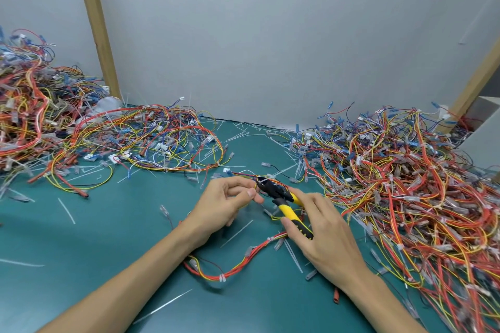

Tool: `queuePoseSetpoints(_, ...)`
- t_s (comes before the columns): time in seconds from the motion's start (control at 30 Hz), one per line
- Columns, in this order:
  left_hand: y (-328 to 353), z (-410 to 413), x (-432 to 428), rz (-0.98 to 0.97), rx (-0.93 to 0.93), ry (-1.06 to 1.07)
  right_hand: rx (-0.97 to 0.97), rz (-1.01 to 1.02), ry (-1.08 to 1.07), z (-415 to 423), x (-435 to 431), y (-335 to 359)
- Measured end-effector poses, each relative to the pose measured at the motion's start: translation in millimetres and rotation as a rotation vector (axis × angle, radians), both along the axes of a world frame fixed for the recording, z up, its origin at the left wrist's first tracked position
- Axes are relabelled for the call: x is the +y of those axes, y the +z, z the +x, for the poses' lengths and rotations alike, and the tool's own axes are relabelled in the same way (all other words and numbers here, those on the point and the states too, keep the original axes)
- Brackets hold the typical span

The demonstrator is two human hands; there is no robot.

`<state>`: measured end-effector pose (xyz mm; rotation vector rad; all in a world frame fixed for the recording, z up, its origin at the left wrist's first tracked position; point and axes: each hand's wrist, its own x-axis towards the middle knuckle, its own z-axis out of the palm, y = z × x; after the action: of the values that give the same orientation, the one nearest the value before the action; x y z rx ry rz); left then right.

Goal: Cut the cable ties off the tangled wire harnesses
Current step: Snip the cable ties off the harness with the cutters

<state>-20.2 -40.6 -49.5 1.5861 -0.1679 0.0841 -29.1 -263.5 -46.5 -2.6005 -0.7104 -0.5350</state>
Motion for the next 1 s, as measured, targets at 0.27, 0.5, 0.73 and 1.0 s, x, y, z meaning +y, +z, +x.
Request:
queuePoseSetpoints(0.27,1.6,-0.7,3.0,0.006,-0.013,-0.086,-0.064,-0.002,-0.015,-4.8,6.6,0.3)
queuePoseSetpoints(0.5,1.1,-0.8,4.3,0.008,-0.019,-0.119,-0.147,-0.021,-0.006,-3.3,6.8,0.4)
queuePoseSetpoints(0.73,-0.1,-0.8,4.3,-0.003,-0.02,-0.121,-0.186,0.037,0.025,-2.4,6.4,1.3)
queuePoseSetpoints(1.0,0.2,-1.1,3.6,-0.005,-0.019,-0.119,-0.188,0.042,0.008,-2.5,5.9,2.3)
